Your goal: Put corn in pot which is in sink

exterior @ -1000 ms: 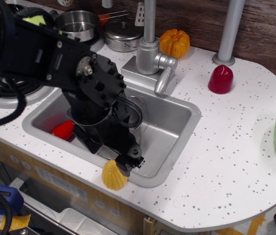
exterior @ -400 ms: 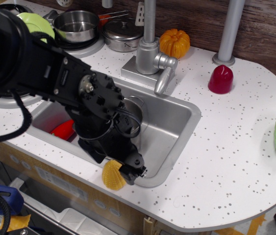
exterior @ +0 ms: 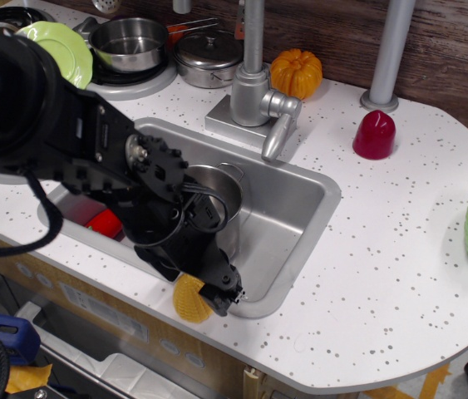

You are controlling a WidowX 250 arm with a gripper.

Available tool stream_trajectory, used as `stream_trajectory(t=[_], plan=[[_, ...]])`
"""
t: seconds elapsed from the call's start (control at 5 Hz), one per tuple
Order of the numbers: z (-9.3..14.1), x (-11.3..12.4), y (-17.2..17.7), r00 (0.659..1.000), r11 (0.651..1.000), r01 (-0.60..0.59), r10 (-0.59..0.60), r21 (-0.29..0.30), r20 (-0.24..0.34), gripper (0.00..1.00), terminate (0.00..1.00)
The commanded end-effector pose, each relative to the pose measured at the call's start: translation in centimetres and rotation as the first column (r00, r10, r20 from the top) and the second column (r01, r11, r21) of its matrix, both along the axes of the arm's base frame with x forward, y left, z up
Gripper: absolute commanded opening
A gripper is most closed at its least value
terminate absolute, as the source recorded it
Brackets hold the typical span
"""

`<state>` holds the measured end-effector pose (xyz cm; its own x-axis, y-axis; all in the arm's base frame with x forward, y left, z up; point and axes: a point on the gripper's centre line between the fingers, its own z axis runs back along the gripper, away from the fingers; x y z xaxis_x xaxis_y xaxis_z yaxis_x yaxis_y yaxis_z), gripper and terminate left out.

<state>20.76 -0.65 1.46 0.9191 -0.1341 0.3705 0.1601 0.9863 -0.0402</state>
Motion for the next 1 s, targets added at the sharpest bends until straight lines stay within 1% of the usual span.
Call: stream_trajectory(t=[0.0, 0.2, 0.4, 0.6, 0.8], plan=[[-0.4, -0.3, 0.5, 0.999, 0.999, -0.031, 0.03, 0.011, 0.04, 1.0, 0.0], [-0.6, -0.3, 0.6, 0.998, 0.999, -0.043, 0.043, 0.007, 0.038, 0.0, 0.0], [-0.5, -0.2, 0.4, 0.998, 0.998, -0.042, 0.041, 0.039, 0.043, 0.0, 0.0], [0.5, 0.2, 0.7, 0.999, 0.997, 0.002, -0.006, 0.079, 0.049, 0.0, 0.0], [2.4, 1.9, 1.6, 0.996, 0.993, 0.075, -0.078, 0.088, 0.03, 0.0, 0.0]])
